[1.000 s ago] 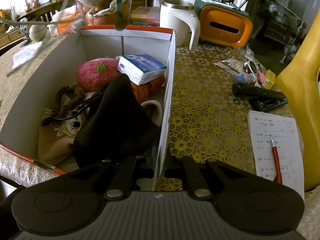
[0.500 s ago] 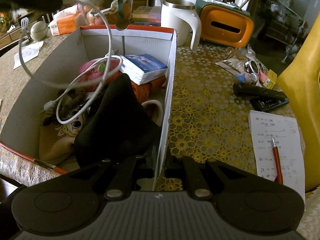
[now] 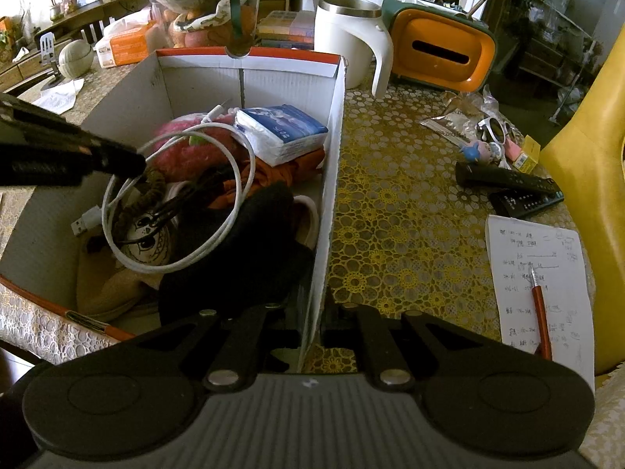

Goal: Organize objects
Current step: 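Lower the white cable into the box and open the left gripper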

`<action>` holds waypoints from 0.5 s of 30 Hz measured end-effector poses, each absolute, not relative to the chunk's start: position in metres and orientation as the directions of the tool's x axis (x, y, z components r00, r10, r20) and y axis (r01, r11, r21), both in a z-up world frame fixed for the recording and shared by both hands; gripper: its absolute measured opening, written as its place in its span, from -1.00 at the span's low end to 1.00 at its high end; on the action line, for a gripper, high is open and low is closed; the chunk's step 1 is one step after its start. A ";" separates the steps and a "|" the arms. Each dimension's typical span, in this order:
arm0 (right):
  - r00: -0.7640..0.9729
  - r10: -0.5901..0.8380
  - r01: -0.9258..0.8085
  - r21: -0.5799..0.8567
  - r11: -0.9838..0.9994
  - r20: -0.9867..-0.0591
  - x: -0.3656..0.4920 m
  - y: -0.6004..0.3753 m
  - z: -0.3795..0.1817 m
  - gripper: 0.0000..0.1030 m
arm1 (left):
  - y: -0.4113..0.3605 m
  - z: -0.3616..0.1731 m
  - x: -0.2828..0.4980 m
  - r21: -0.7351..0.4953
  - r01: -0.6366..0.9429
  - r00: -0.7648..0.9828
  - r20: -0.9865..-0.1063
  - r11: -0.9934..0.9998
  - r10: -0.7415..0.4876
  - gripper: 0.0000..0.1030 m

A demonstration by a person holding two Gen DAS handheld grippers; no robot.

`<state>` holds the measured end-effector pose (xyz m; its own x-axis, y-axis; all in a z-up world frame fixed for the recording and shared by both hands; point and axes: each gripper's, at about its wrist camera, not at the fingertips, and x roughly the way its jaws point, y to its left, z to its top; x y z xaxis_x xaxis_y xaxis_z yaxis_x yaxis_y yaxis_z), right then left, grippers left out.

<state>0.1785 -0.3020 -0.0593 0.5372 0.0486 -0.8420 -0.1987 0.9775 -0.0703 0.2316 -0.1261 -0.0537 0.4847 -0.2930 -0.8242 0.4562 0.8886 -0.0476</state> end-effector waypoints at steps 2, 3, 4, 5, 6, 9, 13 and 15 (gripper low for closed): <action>0.537 0.048 -0.199 -0.071 0.977 -0.842 0.179 -0.302 -0.059 -0.85 | -0.126 -0.056 0.233 -0.044 0.457 0.474 -0.833 0.888 -0.285 -0.97; 0.537 0.048 -0.198 -0.070 0.978 -0.842 0.179 -0.302 -0.059 -0.85 | -0.126 -0.057 0.234 -0.046 0.459 0.468 -0.836 0.887 -0.286 -0.90; 0.537 0.048 -0.198 -0.070 0.978 -0.842 0.179 -0.302 -0.059 -0.85 | -0.126 -0.058 0.235 -0.048 0.458 0.466 -0.837 0.887 -0.286 -0.86; 0.537 0.048 -0.198 -0.071 0.978 -0.842 0.179 -0.302 -0.059 -0.85 | -0.126 -0.058 0.234 -0.048 0.457 0.463 -0.840 0.888 -0.284 -0.76; 0.537 0.049 -0.199 -0.071 0.977 -0.842 0.179 -0.302 -0.059 -0.85 | -0.126 -0.058 0.234 -0.048 0.457 0.461 -0.841 0.888 -0.282 -0.72; 0.537 0.048 -0.199 -0.071 0.977 -0.842 0.178 -0.302 -0.059 -0.85 | -0.123 -0.055 0.231 -0.055 0.450 0.457 -0.843 0.891 -0.283 -0.42; 0.537 0.047 -0.198 -0.072 0.977 -0.842 0.178 -0.302 -0.059 -0.85 | -0.106 -0.038 0.223 -0.087 0.438 0.486 -0.814 0.895 -0.317 0.21; 0.538 0.047 -0.197 -0.071 0.978 -0.842 0.178 -0.302 -0.059 -0.85 | -0.091 -0.022 0.218 -0.099 0.437 0.512 -0.790 0.894 -0.338 0.22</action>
<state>0.1776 -0.3017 -0.0592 0.5375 0.0468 -0.8420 -0.1971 0.9778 -0.0715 0.2176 -0.0910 -0.0215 0.5117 -0.3376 -0.7901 0.4368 0.8941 -0.0991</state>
